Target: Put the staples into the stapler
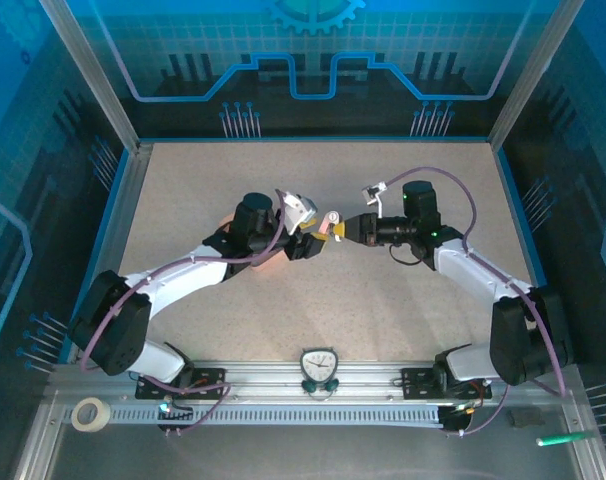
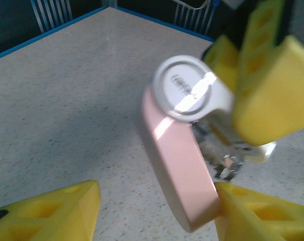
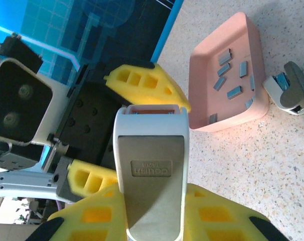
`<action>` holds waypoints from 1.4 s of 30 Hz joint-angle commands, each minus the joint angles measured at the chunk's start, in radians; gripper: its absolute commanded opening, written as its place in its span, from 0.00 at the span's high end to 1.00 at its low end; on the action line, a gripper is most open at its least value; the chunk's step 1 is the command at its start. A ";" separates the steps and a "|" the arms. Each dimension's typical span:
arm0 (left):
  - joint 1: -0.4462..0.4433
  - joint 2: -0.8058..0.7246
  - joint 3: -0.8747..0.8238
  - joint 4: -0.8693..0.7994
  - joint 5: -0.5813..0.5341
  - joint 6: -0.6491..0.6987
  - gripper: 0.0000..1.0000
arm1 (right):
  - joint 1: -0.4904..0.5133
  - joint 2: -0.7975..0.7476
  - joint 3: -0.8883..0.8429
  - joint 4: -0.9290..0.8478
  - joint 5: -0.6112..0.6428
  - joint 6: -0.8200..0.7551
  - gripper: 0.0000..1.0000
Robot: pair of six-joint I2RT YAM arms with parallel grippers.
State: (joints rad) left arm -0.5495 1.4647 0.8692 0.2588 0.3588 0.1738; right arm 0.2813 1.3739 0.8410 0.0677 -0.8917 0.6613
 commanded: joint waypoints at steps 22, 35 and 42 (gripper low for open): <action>0.060 -0.010 0.172 -0.272 0.195 0.343 0.65 | -0.023 0.037 0.069 -0.186 -0.140 -0.141 1.00; 0.060 -0.006 0.301 -0.661 0.182 0.455 0.90 | -0.029 0.074 0.116 -0.204 -0.150 -0.172 0.99; 0.059 -0.069 0.162 -0.453 0.244 0.348 0.49 | -0.030 0.083 0.091 -0.059 -0.180 -0.055 1.00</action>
State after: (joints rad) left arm -0.4934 1.4429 1.0882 -0.2737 0.5327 0.5655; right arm 0.2668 1.4517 0.9257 -0.0647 -1.0229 0.5571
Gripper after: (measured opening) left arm 0.496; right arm 0.228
